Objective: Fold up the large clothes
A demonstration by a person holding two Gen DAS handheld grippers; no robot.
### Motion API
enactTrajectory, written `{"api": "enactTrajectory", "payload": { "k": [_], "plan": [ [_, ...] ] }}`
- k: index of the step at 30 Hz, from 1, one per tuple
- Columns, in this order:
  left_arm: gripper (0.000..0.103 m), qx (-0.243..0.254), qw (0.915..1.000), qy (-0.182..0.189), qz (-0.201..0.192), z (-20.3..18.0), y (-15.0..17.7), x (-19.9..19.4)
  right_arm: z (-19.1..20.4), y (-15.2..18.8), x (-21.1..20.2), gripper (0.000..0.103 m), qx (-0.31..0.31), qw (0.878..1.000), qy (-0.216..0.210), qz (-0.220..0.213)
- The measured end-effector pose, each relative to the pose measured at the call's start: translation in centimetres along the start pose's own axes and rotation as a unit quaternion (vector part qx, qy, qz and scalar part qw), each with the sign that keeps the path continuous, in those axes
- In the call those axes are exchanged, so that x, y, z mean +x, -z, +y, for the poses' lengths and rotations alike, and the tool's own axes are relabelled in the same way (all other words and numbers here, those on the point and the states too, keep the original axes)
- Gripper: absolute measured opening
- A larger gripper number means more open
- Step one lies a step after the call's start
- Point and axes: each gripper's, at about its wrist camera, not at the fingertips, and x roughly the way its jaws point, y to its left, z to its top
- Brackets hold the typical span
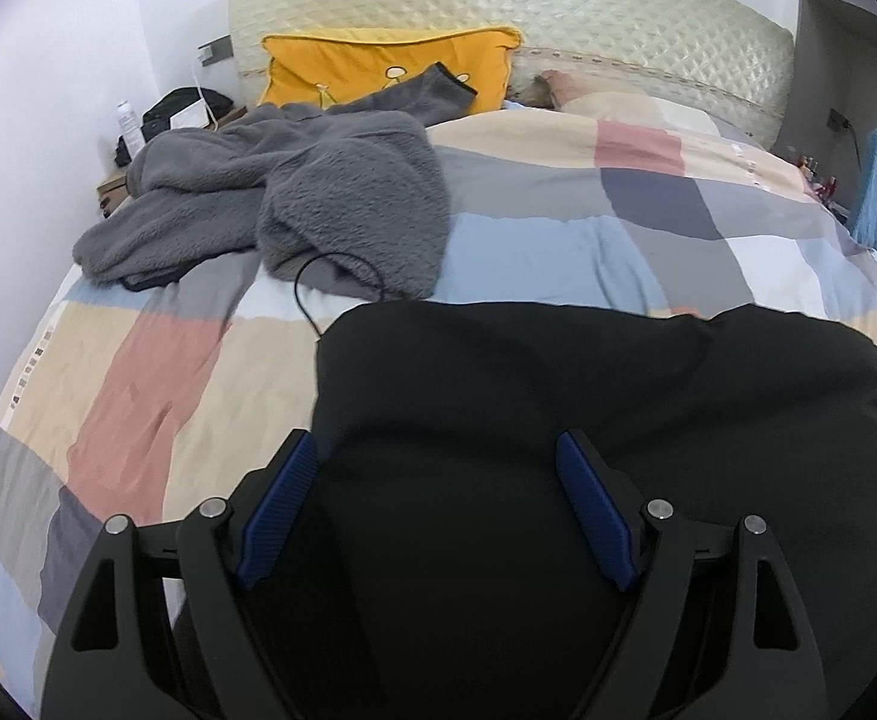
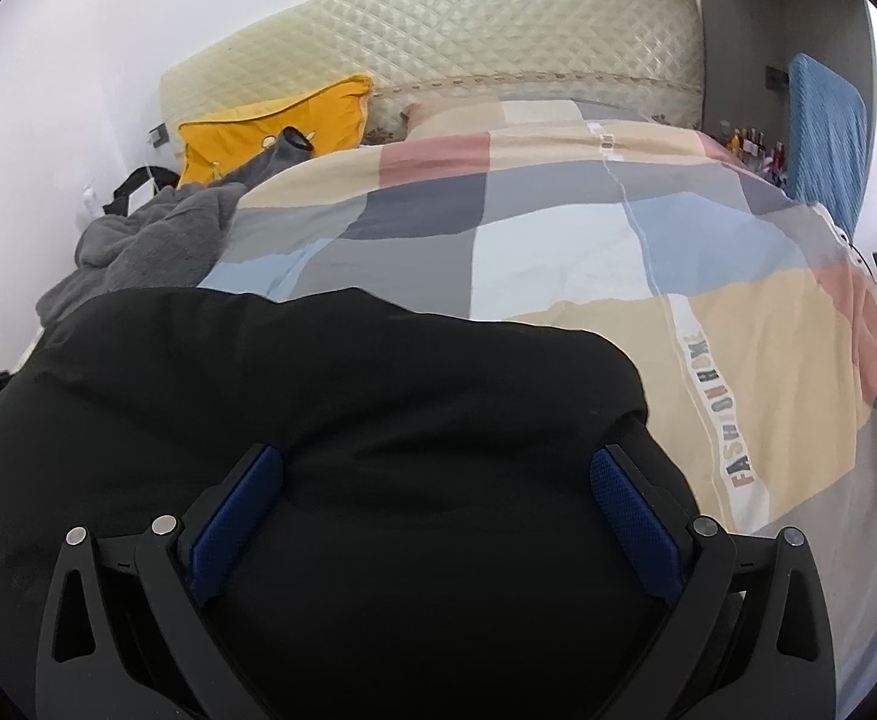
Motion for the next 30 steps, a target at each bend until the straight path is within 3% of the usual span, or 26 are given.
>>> {"api": "enactTrajectory", "payload": {
  "k": [8, 14, 20, 27, 30],
  "plan": [
    [0.082, -0.007, 1.0, -0.005, 0.005, 1.6, 1.1, 0.0, -2.1, 0.6, -0.4, 0.102, 0.033, 0.999, 0.01, 0.007],
    [0.082, 0.005, 0.9999, -0.015, -0.007, 1.1, 1.1, -1.2, -1.5, 0.9, -3.2, 0.102, 0.04, 0.999, 0.027, 0.0],
    [0.086, 0.014, 0.9991, 0.032, -0.024, -0.3, 1.3, -5.9, 1.1, 0.6, -9.7, 0.102, 0.039, 0.999, 0.0, -0.031],
    [0.087, 0.043, 0.9959, 0.057, -0.056, -2.1, 1.6, -14.5, 5.0, -0.7, -20.3, 0.102, 0.017, 0.994, -0.01, -0.105],
    [0.088, 0.052, 0.9912, 0.084, -0.089, -2.7, 1.7, -19.3, 6.9, -1.6, -25.9, 0.102, 0.001, 0.989, -0.016, -0.147]
  ]
}}
